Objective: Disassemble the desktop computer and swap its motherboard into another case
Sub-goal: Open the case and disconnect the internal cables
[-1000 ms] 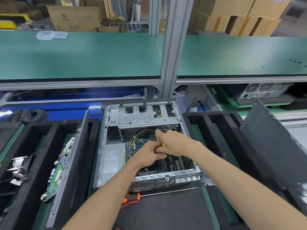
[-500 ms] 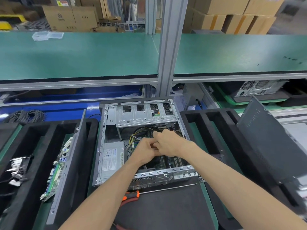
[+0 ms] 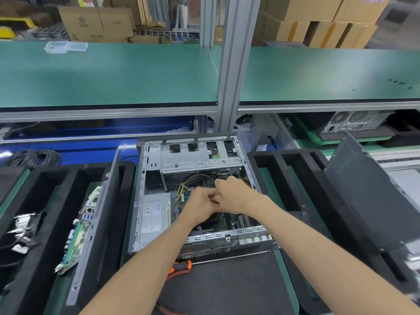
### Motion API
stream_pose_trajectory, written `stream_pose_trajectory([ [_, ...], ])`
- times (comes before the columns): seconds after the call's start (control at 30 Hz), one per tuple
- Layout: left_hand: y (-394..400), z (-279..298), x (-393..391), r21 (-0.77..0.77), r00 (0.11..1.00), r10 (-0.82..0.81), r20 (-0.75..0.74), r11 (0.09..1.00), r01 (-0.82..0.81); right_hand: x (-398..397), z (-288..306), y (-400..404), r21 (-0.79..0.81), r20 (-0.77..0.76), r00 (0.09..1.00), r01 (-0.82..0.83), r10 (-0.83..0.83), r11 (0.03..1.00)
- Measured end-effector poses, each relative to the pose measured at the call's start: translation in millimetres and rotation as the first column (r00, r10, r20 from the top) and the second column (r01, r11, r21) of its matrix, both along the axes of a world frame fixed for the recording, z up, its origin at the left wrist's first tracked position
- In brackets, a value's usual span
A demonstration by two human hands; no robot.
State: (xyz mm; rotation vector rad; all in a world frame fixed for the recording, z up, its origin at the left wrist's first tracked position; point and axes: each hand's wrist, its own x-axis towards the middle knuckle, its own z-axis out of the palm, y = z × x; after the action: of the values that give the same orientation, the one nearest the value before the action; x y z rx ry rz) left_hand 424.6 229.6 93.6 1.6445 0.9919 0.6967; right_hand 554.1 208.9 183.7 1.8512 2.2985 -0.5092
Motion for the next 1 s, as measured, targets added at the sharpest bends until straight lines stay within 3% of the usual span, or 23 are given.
stream_pose_trajectory([
  [0.17, 1, -4, -2, -0.066, 0.991, -0.111, -0.071, 0.992, 0.106, 2, 8, 0, -0.016, 0.028, 0.979, -0.201, 0.202, 0.979],
  [0.4, 4, -6, -2, -0.026, 0.997, 0.043, -0.060, 0.999, -0.044, 7, 2, 6, 0.057, 0.068, 0.982, -0.181, 0.177, 0.982],
  [0.5, 3, -2, -1, -0.017, 0.998, 0.042, -0.050, 0.999, -0.043, 6, -5, 8, 0.061, 0.092, 0.990, -0.116, 0.110, 0.991],
  [0.77, 3, -6, -3, -0.079, 0.996, -0.067, -0.051, 0.995, 0.063, 11, 4, 5, -0.038, -0.013, 0.969, -0.247, 0.246, 0.968],
  [0.93, 4, -5, -2, -0.035, 0.996, -0.016, -0.083, 0.999, 0.013, 12, 3, 0, 0.043, 0.140, 0.981, -0.145, 0.137, 0.989],
  [1.0, 3, -5, -1, -0.030, 0.997, -0.019, -0.069, 0.999, 0.017, 9, -2, 0, 0.033, 0.211, 0.960, -0.194, 0.183, 0.980],
])
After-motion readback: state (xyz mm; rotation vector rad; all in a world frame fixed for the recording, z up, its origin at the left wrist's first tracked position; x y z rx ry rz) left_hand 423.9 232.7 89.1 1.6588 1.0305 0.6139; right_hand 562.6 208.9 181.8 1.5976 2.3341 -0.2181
